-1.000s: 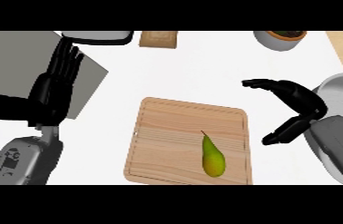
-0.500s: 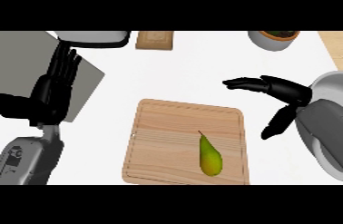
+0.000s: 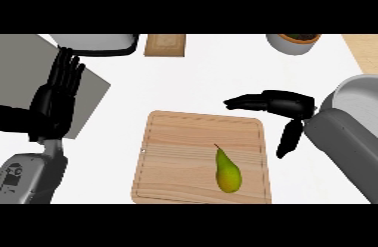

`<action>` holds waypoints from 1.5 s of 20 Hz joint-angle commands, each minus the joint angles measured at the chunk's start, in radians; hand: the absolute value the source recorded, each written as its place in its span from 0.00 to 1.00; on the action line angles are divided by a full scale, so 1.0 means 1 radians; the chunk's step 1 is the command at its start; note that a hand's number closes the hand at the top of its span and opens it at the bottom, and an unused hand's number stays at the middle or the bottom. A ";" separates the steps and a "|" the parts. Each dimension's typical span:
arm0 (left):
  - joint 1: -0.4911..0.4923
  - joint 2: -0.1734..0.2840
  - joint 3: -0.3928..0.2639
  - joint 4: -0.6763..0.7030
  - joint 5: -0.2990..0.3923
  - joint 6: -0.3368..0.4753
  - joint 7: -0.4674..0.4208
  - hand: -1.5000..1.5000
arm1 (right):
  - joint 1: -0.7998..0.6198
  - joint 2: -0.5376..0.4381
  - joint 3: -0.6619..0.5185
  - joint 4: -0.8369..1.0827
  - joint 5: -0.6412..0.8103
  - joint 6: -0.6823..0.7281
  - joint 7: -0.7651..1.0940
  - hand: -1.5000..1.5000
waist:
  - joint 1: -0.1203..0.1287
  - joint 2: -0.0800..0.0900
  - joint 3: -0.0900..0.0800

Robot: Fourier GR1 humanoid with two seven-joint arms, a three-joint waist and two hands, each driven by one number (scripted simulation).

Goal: Pick the pear from the cutting board and place it in the pot

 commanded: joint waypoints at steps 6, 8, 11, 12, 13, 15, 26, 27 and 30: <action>0.008 -0.020 0.014 0.002 -0.035 -0.009 -0.019 0.50 | -0.005 0.068 0.028 0.069 0.098 0.093 -0.083 0.00 | -0.006 -0.001 0.000; -0.005 -0.024 0.014 -0.003 -0.040 0.000 0.016 0.50 | 0.034 0.123 0.045 0.054 0.126 0.040 -0.062 0.00 | -0.007 -0.002 0.000; -0.040 -0.002 0.064 0.053 -0.010 -0.042 0.002 0.50 | 0.040 0.145 0.025 0.067 0.118 0.030 -0.099 0.00 | -0.009 0.000 0.000; -0.014 -0.027 0.037 0.011 -0.030 -0.022 0.014 0.50 | 0.073 0.102 0.012 -0.024 0.115 0.053 -0.072 0.00 | -0.015 -0.004 0.000; -0.006 -0.024 0.031 0.005 -0.039 -0.031 0.012 0.50 | 0.108 0.133 0.028 0.027 0.151 -0.010 -0.108 0.00 | -0.011 -0.002 0.000; 0.040 -0.036 0.035 -0.006 -0.031 -0.052 -0.017 0.50 | 0.060 0.145 -0.020 0.031 0.127 0.042 -0.081 0.00 | -0.007 -0.002 0.000; -0.015 -0.073 0.067 -0.015 -0.082 -0.042 0.033 0.50 | 0.147 0.239 -0.090 0.011 0.324 0.000 0.016 0.00 | -0.012 -0.003 0.000; -0.028 -0.084 0.064 0.056 -0.088 -0.054 -0.031 0.50 | 0.132 0.295 -0.055 0.119 0.347 -0.050 0.004 0.00 | -0.009 0.000 0.000; -0.023 -0.055 0.108 0.037 -0.054 -0.097 0.017 0.50 | 0.132 0.345 -0.093 0.077 0.377 -0.029 0.035 0.00 | -0.010 -0.002 0.000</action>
